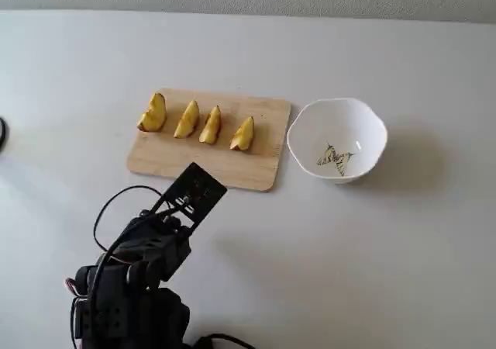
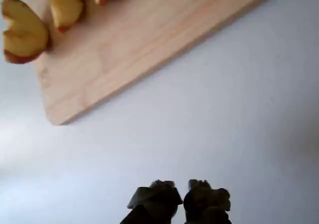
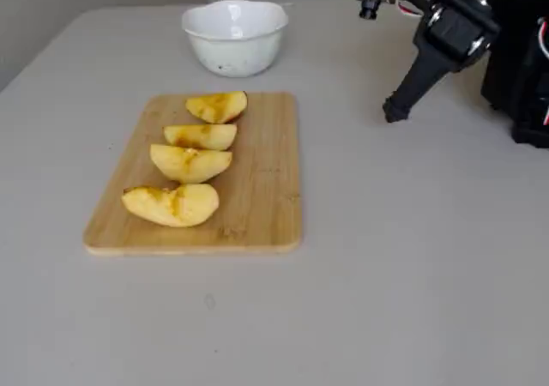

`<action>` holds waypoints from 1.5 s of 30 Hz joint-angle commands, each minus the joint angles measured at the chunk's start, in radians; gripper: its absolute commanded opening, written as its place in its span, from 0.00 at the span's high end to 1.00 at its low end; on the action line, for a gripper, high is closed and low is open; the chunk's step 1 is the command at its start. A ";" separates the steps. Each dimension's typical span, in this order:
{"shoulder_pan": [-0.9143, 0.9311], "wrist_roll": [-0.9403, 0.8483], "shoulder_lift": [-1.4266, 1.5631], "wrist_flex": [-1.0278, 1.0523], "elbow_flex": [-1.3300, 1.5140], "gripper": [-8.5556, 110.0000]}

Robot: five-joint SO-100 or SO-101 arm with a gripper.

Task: Pick up the third from the right apple slice from the cutting board and place it into the bowl

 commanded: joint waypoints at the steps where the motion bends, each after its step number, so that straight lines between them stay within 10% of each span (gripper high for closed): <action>1: -0.018 -0.046 -0.301 -0.048 -0.258 0.86; 16: 0.000 -0.124 -1.601 0.166 -1.505 0.65; 45: 0.046 -0.064 -2.396 0.267 -2.303 0.64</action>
